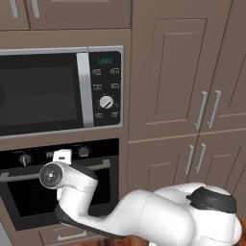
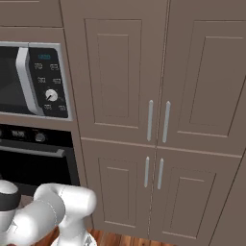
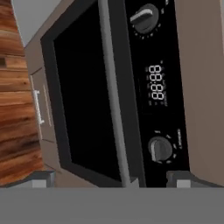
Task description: Take the fish from the oven and place it on the plate on the counter.
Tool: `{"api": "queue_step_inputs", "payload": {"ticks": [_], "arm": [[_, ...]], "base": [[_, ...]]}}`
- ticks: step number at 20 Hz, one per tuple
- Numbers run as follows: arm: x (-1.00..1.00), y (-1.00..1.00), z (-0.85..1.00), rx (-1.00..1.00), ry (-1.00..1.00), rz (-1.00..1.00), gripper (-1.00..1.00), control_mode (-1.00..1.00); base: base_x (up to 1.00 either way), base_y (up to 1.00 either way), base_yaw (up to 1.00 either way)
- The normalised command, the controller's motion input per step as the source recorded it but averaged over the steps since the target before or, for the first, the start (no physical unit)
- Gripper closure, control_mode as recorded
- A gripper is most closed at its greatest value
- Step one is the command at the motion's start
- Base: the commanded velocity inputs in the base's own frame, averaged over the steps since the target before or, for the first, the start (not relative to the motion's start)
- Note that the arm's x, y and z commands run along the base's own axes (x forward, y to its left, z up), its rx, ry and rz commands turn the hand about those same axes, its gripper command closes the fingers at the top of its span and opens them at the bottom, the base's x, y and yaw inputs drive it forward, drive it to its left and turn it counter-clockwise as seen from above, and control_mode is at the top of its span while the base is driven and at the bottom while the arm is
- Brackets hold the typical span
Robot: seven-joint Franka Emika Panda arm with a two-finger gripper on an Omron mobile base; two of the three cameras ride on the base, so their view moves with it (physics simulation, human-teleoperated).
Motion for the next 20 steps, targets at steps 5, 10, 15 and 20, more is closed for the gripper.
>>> {"api": "queue_step_inputs", "payload": {"ticks": [5, 10, 15, 20], "arm": [[0.13, -0.02, -0.19, -0.02, 0.0, 0.31, -1.0, -1.0], [0.35, 0.01, -0.26, -0.07, 0.0, 0.05, -1.0, -1.0], [0.21, 0.04, -0.25, -0.03, -0.02, 0.0, -1.0, -1.0], [0.01, 0.17, -0.09, -0.01, -0.09, -0.08, -1.0, -1.0]], "base": [[0.0, 0.0, 0.0], [0.0, 0.0, 0.0], [0.0, 0.0, 0.0], [0.0, 0.0, 0.0]]}}
